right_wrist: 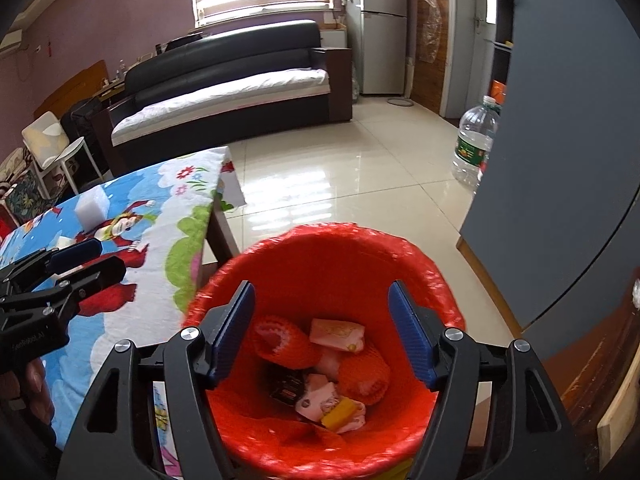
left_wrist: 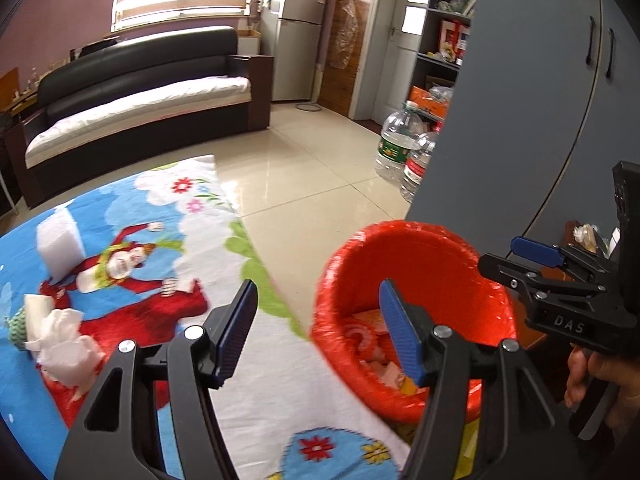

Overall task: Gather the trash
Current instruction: 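Open the left tool to drop the box while the right tool drops the yellow packet into the bin, then move both open tools from the bin back to the trash on the bed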

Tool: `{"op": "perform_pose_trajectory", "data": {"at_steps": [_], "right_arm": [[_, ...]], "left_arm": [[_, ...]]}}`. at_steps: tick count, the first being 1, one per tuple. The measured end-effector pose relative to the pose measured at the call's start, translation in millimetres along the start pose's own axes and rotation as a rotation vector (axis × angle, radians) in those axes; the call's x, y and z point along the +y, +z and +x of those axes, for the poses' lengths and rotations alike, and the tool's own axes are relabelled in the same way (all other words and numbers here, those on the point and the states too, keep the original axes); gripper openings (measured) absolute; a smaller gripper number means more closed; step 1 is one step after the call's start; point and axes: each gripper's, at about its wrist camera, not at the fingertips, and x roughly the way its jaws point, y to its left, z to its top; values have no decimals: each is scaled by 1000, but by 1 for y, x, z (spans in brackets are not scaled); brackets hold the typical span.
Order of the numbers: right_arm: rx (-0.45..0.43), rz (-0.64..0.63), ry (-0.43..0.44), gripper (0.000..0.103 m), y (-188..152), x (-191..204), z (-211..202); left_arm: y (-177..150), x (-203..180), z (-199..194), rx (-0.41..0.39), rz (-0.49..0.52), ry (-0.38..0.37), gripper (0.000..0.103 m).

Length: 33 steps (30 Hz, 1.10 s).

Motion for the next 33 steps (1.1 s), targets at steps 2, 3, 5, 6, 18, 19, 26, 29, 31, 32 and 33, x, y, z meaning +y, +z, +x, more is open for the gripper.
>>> {"op": "perform_pose_trajectory", "data": {"at_steps": [2, 3, 5, 6, 18, 19, 26, 29, 31, 32, 33], "right_arm": [[-3, -12, 9, 68, 2, 12, -1], [-4, -15, 14, 70, 4, 15, -1], [-4, -26, 24, 70, 6, 26, -1], [-4, -31, 28, 70, 7, 31, -1], [-6, -72, 85, 71, 20, 91, 3], [-7, -75, 93, 71, 21, 96, 3], [-12, -95, 139, 74, 27, 130, 6], [-14, -107, 162, 75, 30, 146, 7], [-15, -116, 176, 76, 31, 157, 8], [-15, -121, 185, 77, 31, 163, 9], [-13, -126, 193, 77, 32, 167, 9]], "left_arm": [[2, 10, -5, -10, -13, 9, 61], [3, 15, -8, -16, -18, 14, 61], [6, 27, -15, -33, -32, 27, 61], [7, 32, -18, -40, -37, 34, 61], [16, 119, -55, -106, -145, 142, 61], [16, 125, -57, -109, -152, 148, 61], [14, 173, -72, -118, -211, 203, 61], [11, 189, -76, -116, -234, 222, 61], [9, 199, -78, -112, -244, 233, 59], [8, 203, -78, -108, -247, 237, 57], [7, 206, -78, -103, -250, 239, 56]]}}
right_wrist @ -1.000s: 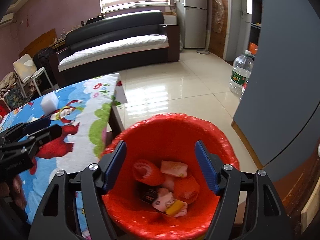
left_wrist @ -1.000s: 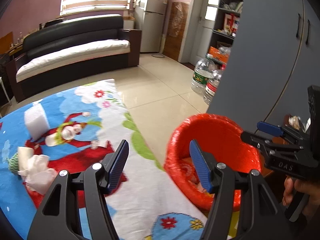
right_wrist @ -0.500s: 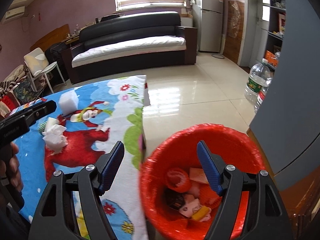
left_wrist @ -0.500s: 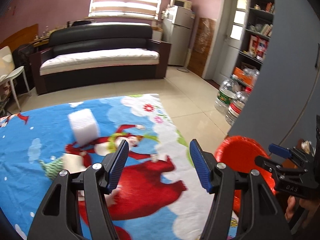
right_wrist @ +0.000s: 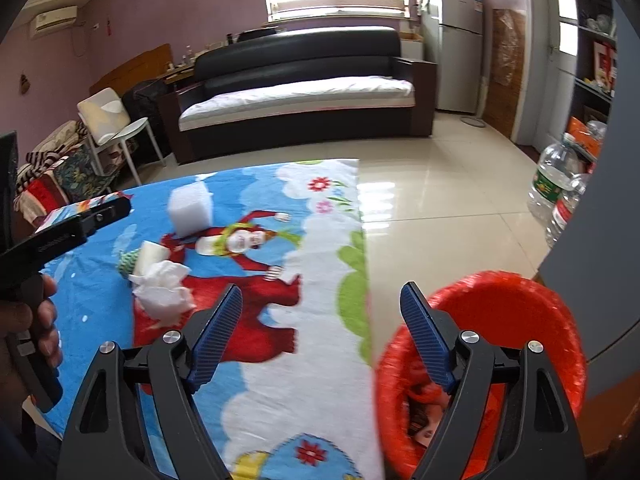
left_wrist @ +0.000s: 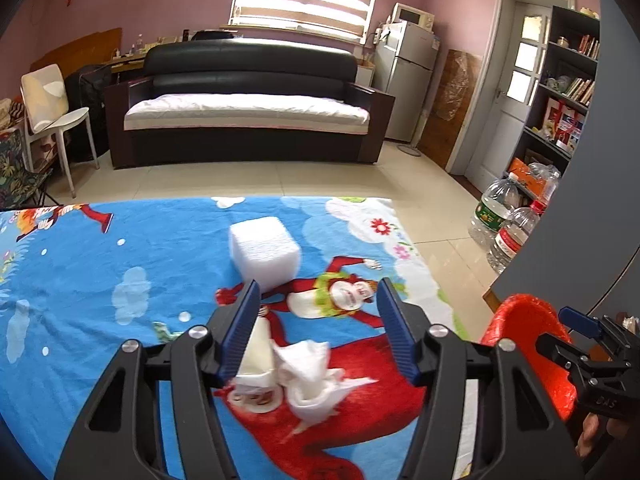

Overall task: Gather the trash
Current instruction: 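Move both open tools from the bin back to the trash on the bed, then grasp the white paper cup with the left tool while the right tool grasps the white tissue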

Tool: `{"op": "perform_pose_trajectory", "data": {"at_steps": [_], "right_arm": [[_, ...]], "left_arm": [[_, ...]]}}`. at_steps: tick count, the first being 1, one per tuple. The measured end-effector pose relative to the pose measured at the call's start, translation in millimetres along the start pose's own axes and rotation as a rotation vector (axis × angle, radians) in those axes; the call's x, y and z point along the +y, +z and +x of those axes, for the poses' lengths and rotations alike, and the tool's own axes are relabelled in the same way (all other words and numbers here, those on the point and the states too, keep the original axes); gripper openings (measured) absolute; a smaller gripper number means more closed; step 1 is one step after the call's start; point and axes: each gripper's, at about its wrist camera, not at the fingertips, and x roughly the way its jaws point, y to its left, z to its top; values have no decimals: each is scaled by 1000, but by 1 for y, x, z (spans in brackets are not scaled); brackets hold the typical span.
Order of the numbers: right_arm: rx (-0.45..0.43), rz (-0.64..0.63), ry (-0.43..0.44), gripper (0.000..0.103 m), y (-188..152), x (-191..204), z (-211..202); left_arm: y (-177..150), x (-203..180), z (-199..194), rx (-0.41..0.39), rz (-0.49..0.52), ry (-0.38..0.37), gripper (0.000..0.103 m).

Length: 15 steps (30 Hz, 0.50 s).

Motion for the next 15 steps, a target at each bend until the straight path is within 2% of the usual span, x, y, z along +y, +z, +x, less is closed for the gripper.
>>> {"op": "perform_pose_trajectory", "data": {"at_steps": [9, 15], "right_arm": [[19, -41, 52, 78, 5, 37, 17], [35, -62, 78, 79, 2, 52, 26]], "left_arm": [[-18, 34, 23, 92, -41, 34, 48], [-33, 50, 44, 181, -84, 36, 43]]}}
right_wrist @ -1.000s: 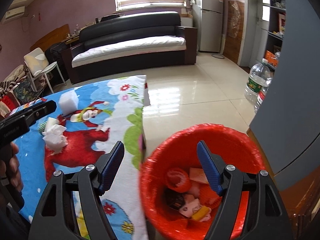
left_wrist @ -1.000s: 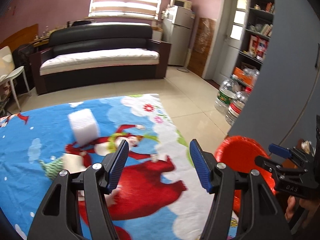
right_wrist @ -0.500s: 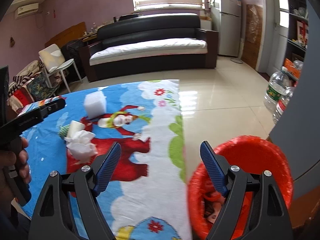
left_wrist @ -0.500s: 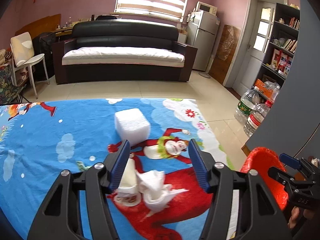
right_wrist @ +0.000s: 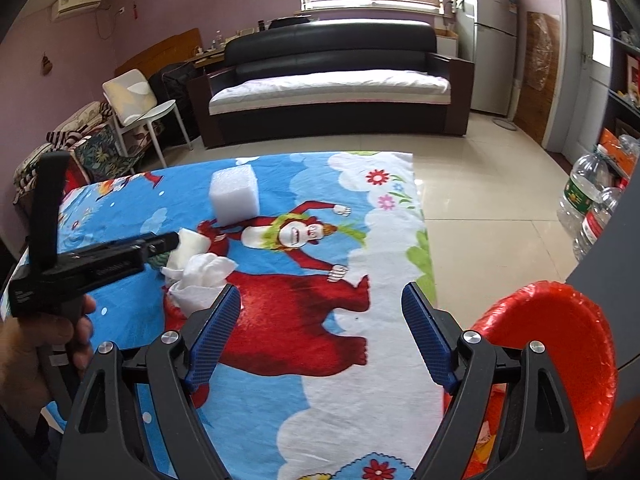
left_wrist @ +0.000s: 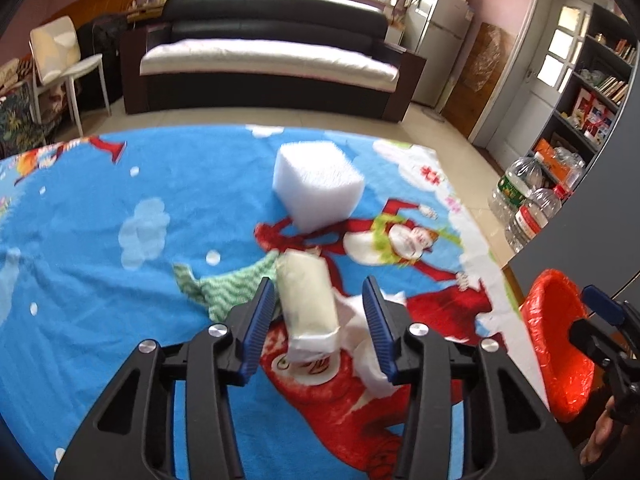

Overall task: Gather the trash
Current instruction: 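Grasp the white paper cup with the left tool while the right tool grasps the white tissue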

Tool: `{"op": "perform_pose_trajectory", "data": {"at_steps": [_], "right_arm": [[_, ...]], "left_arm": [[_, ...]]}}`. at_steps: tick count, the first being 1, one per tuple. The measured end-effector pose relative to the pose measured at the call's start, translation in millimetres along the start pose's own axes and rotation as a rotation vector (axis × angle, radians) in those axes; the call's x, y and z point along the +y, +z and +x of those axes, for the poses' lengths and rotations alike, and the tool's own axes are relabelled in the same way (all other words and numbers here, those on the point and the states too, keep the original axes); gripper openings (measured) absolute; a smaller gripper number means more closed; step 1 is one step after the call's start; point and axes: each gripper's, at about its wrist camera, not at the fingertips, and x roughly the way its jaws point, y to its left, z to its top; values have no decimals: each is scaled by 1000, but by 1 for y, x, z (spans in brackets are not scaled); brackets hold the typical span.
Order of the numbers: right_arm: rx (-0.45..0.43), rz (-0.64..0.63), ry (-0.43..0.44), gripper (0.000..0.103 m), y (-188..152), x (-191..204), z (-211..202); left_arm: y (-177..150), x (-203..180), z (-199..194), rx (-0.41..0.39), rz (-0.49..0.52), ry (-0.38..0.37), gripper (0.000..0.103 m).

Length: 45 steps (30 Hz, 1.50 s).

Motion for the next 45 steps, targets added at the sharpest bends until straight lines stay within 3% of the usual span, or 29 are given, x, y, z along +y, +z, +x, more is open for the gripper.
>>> {"op": "perform_pose_trajectory", "data": {"at_steps": [15, 28, 45], "right_arm": [[25, -24, 29, 80, -6, 12, 10], [52, -44, 57, 81, -8, 37, 30], [127, -80, 93, 81, 0, 89, 85]], "left_arm": [[-10, 4, 38, 126, -50, -1, 31], [0, 4, 10, 62, -45, -18, 29], [20, 31, -27, -48, -68, 60, 29]]}}
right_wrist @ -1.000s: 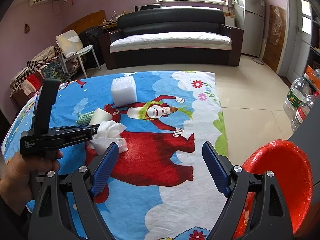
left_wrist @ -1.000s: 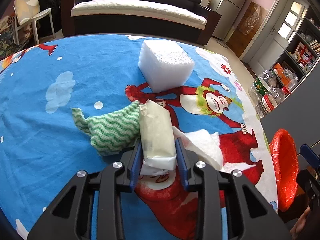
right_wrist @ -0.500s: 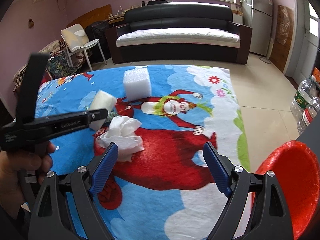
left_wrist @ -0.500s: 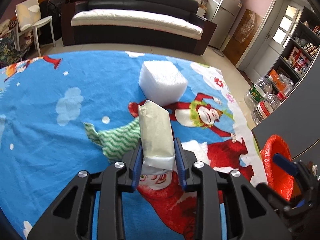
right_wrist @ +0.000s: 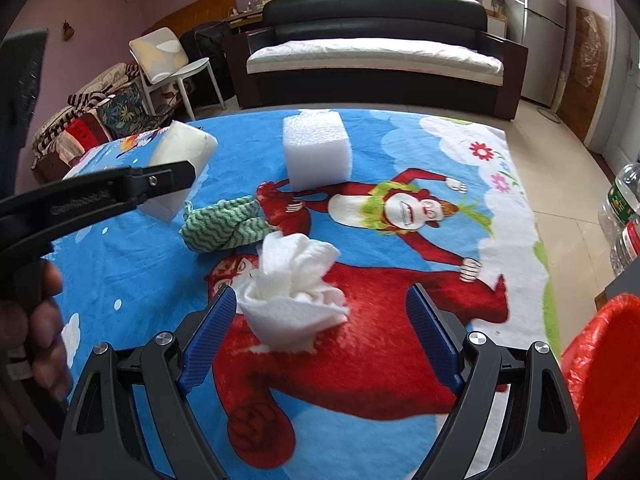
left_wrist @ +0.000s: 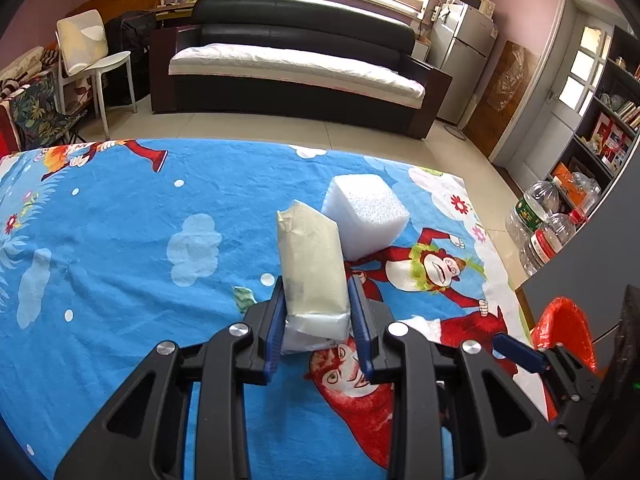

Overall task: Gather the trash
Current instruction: 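Grasp the white paper cup with the left tool while the right tool grasps the white tissue, then carry the paper cup with the left tool while the right tool carries the tissue to the bin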

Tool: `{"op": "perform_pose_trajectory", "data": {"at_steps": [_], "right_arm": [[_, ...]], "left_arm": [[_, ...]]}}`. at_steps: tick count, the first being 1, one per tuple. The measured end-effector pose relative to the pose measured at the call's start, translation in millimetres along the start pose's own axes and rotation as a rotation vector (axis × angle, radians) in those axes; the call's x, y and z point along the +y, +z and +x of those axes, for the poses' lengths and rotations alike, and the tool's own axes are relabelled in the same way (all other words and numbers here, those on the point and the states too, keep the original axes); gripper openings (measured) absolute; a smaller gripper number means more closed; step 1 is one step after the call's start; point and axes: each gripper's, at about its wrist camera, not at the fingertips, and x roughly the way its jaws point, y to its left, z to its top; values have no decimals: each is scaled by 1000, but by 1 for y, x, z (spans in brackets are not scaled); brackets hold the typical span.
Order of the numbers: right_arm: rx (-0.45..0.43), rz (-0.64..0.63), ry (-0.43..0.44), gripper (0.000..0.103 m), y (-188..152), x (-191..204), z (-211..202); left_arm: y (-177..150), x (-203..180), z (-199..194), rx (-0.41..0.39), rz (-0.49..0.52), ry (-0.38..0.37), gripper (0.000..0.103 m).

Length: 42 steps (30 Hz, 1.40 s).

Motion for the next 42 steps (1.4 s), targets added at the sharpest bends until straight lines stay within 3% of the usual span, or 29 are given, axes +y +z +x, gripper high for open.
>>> {"op": "perform_pose_trajectory", "data": {"at_steps": [3, 8, 13, 19, 26, 42], "right_arm": [[18, -8, -1, 81, 3, 5, 10], [54, -5, 2, 72, 5, 9, 26], [88, -3, 41, 46, 4, 11, 36], [84, -11, 68, 33, 4, 12, 32], [49, 17, 48, 31, 3, -9, 9], [-11, 84, -54, 31, -9, -85, -44]], "left_arm": [[2, 3, -2, -6, -10, 2, 29], [2, 5, -3, -9, -14, 1, 29], [2, 2, -2, -6, -9, -3, 29], [1, -1, -2, -4, -2, -7, 29], [-1, -13, 1, -4, 17, -13, 29], [-13, -83, 7, -2, 140, -73, 29]]}}
